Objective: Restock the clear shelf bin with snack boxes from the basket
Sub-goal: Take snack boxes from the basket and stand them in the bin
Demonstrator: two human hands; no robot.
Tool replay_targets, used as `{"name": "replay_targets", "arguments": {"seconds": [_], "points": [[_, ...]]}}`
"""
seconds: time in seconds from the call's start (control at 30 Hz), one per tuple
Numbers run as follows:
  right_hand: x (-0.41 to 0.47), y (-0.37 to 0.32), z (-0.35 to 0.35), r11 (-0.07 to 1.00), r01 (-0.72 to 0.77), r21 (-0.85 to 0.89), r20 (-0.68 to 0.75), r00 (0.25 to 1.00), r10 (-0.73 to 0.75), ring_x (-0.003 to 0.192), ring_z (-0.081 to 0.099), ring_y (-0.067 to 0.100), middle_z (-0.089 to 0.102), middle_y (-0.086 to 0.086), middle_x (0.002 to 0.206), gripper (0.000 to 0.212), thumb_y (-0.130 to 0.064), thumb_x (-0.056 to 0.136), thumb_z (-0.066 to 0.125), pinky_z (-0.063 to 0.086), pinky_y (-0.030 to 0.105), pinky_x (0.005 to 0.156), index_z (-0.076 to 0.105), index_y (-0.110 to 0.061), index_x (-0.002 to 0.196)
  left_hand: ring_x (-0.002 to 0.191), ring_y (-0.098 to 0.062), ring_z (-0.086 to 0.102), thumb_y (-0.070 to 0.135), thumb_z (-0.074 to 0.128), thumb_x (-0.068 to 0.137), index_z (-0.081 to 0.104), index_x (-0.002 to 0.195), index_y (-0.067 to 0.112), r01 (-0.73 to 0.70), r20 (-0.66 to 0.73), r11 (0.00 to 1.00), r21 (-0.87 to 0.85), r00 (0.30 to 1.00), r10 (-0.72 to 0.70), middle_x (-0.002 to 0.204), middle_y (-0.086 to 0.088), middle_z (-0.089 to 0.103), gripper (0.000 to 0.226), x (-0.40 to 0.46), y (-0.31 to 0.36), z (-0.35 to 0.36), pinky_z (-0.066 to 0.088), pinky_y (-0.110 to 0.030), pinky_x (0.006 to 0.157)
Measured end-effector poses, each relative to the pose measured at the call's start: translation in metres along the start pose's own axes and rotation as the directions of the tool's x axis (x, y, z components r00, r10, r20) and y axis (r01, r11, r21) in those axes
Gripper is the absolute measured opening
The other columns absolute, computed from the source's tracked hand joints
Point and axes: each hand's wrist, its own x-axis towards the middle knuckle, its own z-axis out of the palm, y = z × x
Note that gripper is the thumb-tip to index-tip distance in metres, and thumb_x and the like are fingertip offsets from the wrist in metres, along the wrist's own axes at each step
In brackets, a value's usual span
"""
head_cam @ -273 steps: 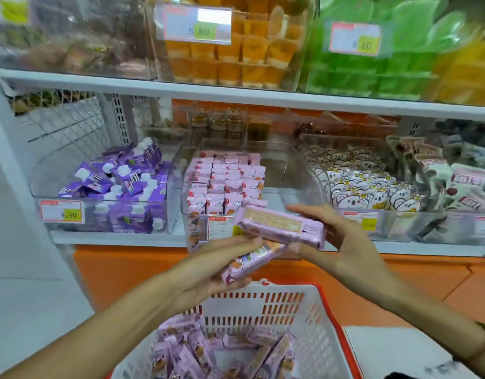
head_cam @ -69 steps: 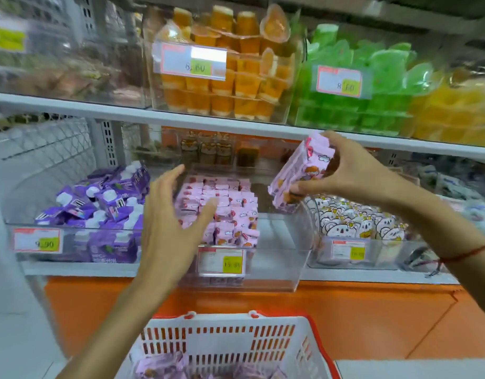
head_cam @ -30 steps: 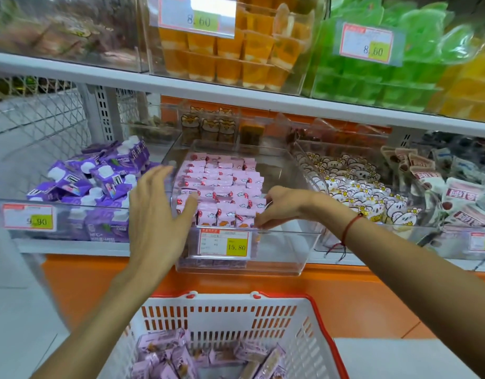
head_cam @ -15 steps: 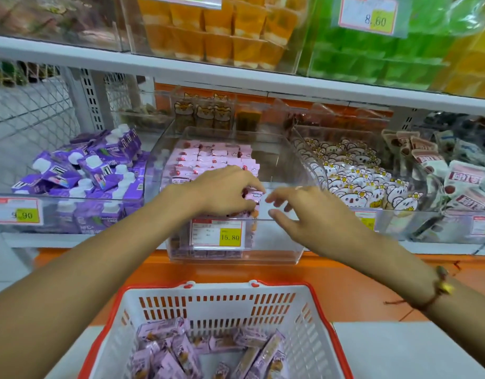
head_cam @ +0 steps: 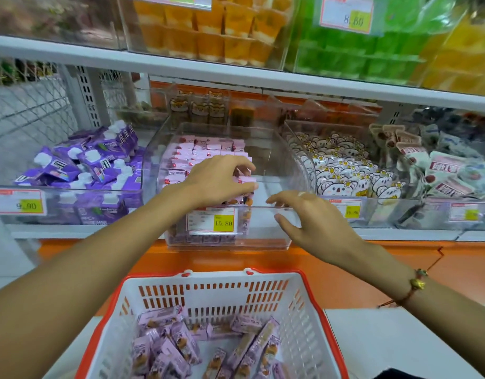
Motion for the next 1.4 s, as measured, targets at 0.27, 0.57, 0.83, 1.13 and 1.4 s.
{"name": "replay_targets", "arguments": {"seconds": [0.27, 0.57, 0.83, 1.13, 1.4], "points": [[-0.037, -0.011, 0.024, 0.932, 0.333, -0.140, 0.165, 0.936, -0.310, 0.076, 0.064, 0.022, 0.067, -0.003, 0.085, 0.022, -0.033, 0.094, 0.044, 0.047, 0.031, 0.053, 0.062, -0.022, 0.096, 0.067, -0.002, 0.050, 0.027, 0.054, 0.092, 0.064, 0.084, 0.021, -0.300, -0.692, 0.954, 0.003, 0.688, 0.218, 0.078, 0.016, 0.057, 0.014, -0.103, 0.010, 0.026, 0.039, -0.015, 0.060], [-0.123, 0.010, 0.237, 0.975, -0.149, -0.163, 0.840, 0.497, 0.217, 0.128, 0.045, 0.030, 0.044, 0.011, 0.143, 0.042, -0.012, 0.098, 0.041, 0.040, 0.037, 0.101, 0.041, -0.012, 0.140, 0.104, -0.019, 0.061, 0.026, 0.052, 0.096, 0.053, 0.128, 0.025, 0.554, 0.616, 0.830, -0.057, 0.674, -0.408, 0.126, 0.002, 0.059, 0.033, -0.213, -0.097, 0.240, 0.050, -0.035, 0.084], [-0.180, -0.033, 0.316, 0.948, -0.281, 0.148, 0.732, 0.676, 0.086, 0.135, 0.036, 0.026, 0.037, 0.006, 0.149, 0.048, -0.022, 0.091, 0.052, 0.035, 0.042, 0.105, 0.047, -0.021, 0.138, 0.093, -0.027, 0.061, 0.042, 0.044, 0.094, 0.055, 0.104, 0.010, 0.742, 0.551, 0.666, -0.079, 0.589, -0.592, 0.101, -0.010, 0.063, 0.036, -0.241, -0.113, 0.307, 0.049, -0.038, 0.078], [-0.185, -0.043, 0.351, 0.868, -0.480, 0.129, 0.682, 0.678, 0.274, 0.127, 0.036, 0.031, 0.036, 0.011, 0.139, 0.078, -0.049, 0.083, 0.065, 0.034, 0.041, 0.104, 0.030, -0.019, 0.145, 0.094, -0.026, 0.061, 0.034, 0.054, 0.089, 0.054, 0.115, 0.020, 0.691, 0.498, 0.722, 0.035, 0.615, -0.612, 0.105, -0.004, 0.064, 0.029, -0.257, -0.127, 0.323, 0.049, -0.040, 0.078], [-0.177, -0.038, 0.345, 0.960, -0.249, 0.131, 0.732, 0.677, 0.076, 0.125, 0.038, 0.029, 0.032, 0.008, 0.141, 0.070, -0.040, 0.085, 0.065, 0.036, 0.038, 0.099, 0.031, -0.019, 0.143, 0.108, -0.029, 0.055, 0.032, 0.059, 0.088, 0.048, 0.126, 0.007, 0.752, 0.542, 0.653, 0.094, 0.512, -0.667, 0.115, -0.013, 0.059, 0.047, -0.252, -0.141, 0.305, 0.046, -0.038, 0.091]]}}
